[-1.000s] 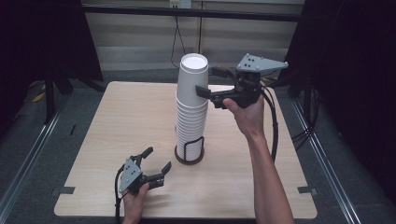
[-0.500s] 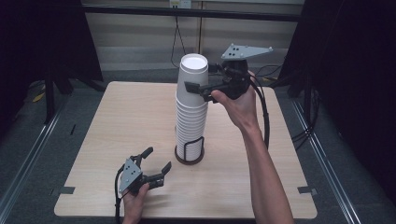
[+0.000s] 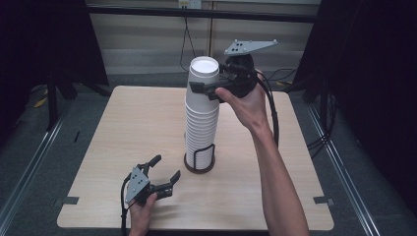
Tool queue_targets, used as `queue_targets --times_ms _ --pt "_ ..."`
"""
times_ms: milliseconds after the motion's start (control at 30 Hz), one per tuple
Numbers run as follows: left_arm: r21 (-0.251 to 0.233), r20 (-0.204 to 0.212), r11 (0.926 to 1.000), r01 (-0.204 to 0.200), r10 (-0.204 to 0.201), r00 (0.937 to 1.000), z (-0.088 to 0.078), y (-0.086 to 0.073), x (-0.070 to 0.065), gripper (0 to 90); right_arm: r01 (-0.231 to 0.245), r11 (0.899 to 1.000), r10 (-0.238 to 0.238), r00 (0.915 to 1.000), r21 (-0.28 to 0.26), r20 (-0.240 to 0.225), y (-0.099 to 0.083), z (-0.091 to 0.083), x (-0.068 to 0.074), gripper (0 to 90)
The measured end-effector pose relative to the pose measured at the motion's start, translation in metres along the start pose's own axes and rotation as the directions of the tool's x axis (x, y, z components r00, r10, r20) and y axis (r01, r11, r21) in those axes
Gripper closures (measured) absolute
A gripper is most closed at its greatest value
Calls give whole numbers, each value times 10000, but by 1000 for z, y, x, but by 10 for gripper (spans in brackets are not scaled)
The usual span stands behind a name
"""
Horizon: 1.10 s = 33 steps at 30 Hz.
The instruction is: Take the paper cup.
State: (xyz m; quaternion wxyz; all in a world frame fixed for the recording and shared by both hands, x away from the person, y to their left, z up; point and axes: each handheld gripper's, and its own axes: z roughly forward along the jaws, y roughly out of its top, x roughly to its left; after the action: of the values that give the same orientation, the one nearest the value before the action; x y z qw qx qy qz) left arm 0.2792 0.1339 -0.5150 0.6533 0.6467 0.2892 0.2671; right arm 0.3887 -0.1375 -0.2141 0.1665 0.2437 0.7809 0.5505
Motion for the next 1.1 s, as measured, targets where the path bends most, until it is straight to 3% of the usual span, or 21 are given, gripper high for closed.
queue_targets --times_ms 233,333,567,1100 --pt "3 0 10000 -12 12 10000 0 0 0 155 -88 9999 88 9999 -123 -71 0 0 -1 212" --pt "2 5 10000 -6 6 10000 0 0 0 155 -52 9984 48 10000 -561 -80 2 -3 1 215" --pt "4 -1 10000 -12 12 10000 0 0 0 155 -7 9969 -4 9999 -791 -145 6 -6 2 220" --pt "1 7 10000 -9 9 10000 0 0 0 156 -165 9809 132 9997 -1939 -181 12 -20 1 225"
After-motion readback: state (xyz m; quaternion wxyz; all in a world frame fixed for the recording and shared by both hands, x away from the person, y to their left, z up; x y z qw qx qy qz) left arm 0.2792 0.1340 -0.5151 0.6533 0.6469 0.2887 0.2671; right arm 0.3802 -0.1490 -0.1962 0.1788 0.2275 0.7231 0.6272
